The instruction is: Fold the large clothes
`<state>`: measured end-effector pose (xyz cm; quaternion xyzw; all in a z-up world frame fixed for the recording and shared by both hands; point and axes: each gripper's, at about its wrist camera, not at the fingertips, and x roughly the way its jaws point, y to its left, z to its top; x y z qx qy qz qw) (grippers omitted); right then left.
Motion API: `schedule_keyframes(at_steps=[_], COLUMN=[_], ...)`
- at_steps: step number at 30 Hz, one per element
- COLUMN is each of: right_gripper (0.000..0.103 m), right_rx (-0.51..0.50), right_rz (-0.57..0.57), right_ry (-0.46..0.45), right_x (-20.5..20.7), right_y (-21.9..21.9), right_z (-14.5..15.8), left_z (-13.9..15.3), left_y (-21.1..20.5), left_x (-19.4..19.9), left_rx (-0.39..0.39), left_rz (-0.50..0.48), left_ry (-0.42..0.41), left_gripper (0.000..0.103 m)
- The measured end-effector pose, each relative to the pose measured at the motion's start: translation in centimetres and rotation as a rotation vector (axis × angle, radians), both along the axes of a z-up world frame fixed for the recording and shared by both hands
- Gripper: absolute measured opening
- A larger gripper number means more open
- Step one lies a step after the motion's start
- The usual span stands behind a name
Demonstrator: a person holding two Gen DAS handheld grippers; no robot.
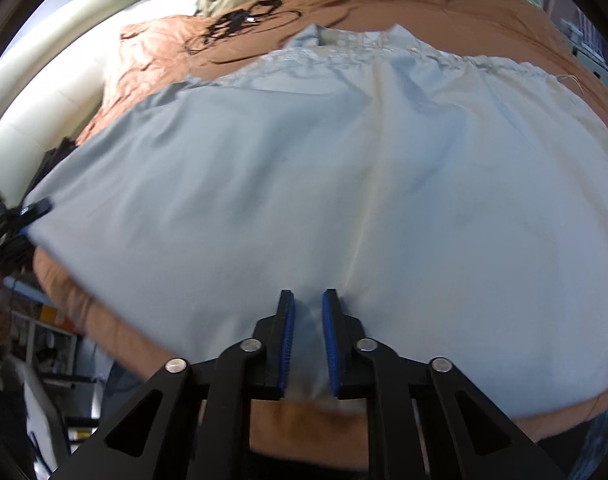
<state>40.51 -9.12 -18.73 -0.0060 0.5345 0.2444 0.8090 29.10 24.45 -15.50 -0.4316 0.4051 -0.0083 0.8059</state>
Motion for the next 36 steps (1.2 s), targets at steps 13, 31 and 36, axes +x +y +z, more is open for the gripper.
schedule_keyframes(at_steps=[13, 31, 36], right_gripper=[0.007, 0.005, 0.007], right_rx=[-0.071, -0.223, -0.098], right_rz=[-0.058, -0.015, -0.013], right_ry=[0.020, -0.029, -0.003], right_x=[11.8, 21.7, 18.5], right_y=[3.5, 8.4, 7.1], right_z=[-0.6, -0.2, 2.4], left_z=[-1.7, -4.1, -2.6], left_y=[0.4, 1.0, 0.9], left_x=[0.7, 0.7, 0.6], left_rx=[-0.014, -0.054, -0.083], left_rz=[0.030, 0.072, 0.058], left_ry=[0.063, 0.120, 0.083], left_gripper=[0.018, 0.018, 0.018])
